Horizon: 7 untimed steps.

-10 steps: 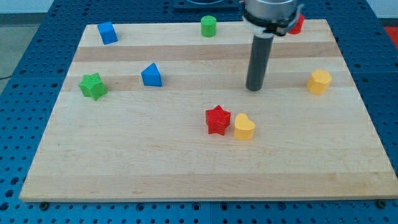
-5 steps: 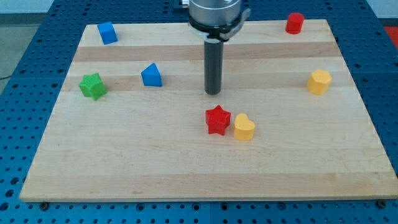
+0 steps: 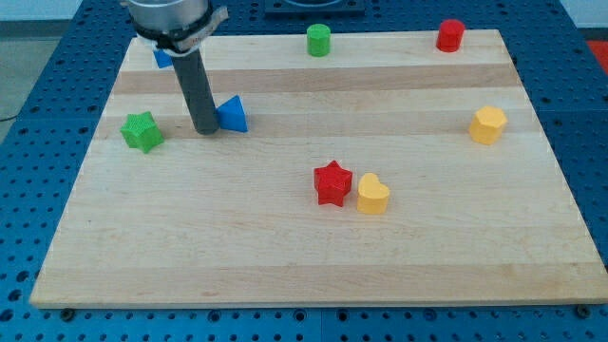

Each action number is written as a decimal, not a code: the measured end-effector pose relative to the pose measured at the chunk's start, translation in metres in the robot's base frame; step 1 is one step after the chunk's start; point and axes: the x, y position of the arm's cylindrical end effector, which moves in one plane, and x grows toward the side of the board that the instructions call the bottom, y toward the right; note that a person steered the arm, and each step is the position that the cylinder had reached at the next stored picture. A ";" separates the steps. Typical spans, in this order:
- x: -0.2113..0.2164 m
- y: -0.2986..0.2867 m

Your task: Slide the blue triangle to the bottom right

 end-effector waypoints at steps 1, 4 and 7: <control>-0.003 -0.001; -0.007 0.076; -0.029 0.074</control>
